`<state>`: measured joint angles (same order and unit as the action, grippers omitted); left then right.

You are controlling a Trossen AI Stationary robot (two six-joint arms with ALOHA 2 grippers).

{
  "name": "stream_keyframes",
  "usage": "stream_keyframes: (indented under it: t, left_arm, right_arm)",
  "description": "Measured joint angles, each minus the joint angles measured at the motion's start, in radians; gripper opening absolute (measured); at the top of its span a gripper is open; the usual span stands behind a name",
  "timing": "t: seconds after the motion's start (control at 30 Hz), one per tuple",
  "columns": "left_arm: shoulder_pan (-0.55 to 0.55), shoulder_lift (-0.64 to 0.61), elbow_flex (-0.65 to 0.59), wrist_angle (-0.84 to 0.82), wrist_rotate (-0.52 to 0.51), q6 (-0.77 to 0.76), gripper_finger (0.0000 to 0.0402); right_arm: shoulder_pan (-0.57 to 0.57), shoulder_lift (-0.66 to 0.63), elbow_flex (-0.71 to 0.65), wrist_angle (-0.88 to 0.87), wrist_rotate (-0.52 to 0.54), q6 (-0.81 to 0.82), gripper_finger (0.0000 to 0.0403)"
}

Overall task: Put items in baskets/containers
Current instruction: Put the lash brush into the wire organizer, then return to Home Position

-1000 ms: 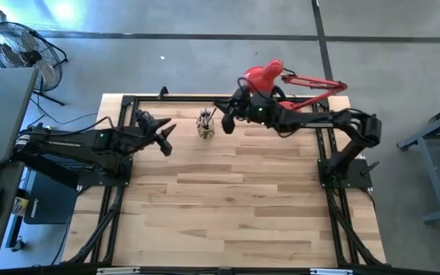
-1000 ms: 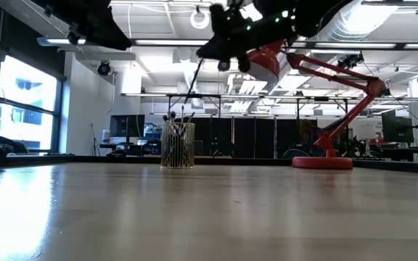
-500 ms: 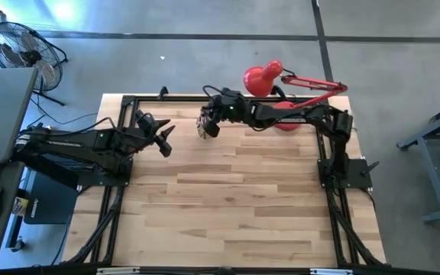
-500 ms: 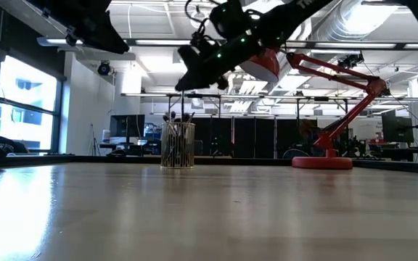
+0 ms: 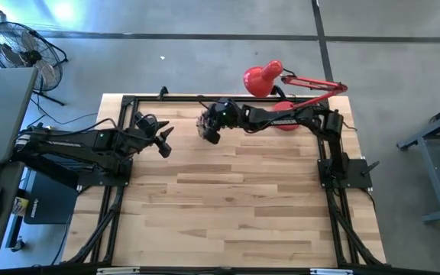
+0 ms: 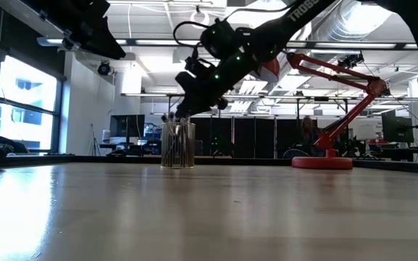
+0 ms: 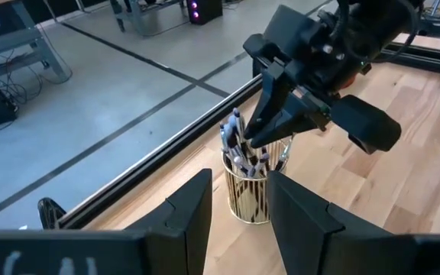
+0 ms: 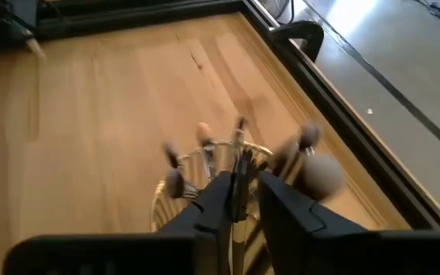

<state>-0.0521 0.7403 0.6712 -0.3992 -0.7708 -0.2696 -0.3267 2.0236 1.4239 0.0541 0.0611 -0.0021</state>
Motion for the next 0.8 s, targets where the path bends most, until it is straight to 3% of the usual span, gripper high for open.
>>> stream_keyframes:
  t: [0.33,0.53,0.67,0.8]
  left_arm:
    - [0.000,0.005,0.000,0.005,0.003,0.002,0.0124]
    - [0.000,0.005,0.000,-0.003,0.066,0.003,0.0124]
    - [0.000,0.005,0.000,-0.014,0.156,0.002,0.0124]
    - [-0.002,0.003,0.000,-0.010,0.191,-0.021,0.0124]
  right_arm:
    - [0.000,-0.018,0.003,0.011,-0.029,0.046,0.0143]
    - [0.000,-0.116,0.004,-0.047,0.045,0.043,0.0193]
    - [0.008,-0.196,0.004,-0.131,0.045,0.094,0.0200]
    - [0.048,-0.266,0.002,-0.231,0.053,0.129,0.0172]
